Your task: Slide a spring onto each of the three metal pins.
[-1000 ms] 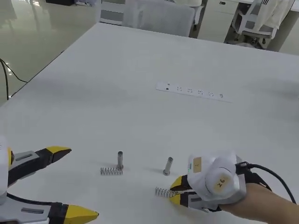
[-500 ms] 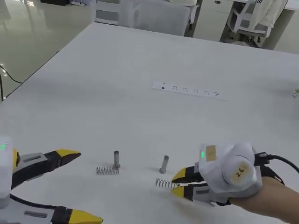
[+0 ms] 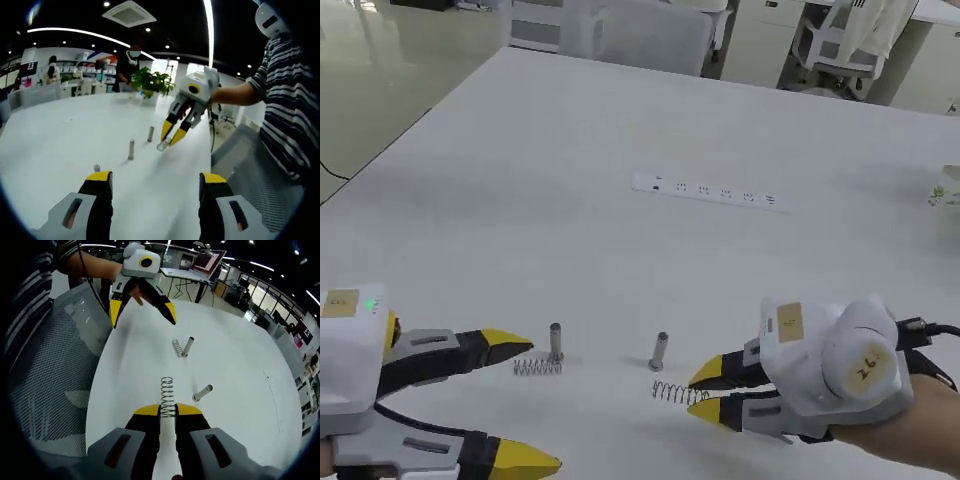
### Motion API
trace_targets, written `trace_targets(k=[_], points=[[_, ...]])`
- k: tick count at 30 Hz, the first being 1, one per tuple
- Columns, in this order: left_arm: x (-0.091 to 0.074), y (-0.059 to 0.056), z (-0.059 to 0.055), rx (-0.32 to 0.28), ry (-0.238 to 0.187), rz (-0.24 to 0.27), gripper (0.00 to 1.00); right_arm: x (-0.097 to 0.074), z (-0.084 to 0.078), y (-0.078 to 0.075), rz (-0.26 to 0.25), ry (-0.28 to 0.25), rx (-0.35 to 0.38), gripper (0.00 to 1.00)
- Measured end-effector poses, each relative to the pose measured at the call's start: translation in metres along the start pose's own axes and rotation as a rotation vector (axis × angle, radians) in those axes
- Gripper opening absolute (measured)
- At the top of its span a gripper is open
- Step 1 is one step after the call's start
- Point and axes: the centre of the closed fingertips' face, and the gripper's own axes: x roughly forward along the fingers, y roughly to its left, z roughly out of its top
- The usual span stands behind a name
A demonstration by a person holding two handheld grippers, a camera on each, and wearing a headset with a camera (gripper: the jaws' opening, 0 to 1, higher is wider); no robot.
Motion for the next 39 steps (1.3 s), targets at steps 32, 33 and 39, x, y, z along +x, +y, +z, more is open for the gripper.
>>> trace_targets(k=[32,33,39], points=[[0.074,-0.019,0.015,0.015,0.002,-0.196,0.27,-0.004,0.021,0.012,0.012,-0.052,-0.024,0.08],[0.074,-0.02,0.015,0.015,-0.001,-0.197,0.24,-0.004,0.021,0.012,0.011,-0.054,-0.021,0.08],[0.075,-0.022,0.021,0.008,-0.029,-0.209,0.13,-0.007,0.025,0.013,0.007,-0.068,-0.023,0.08]])
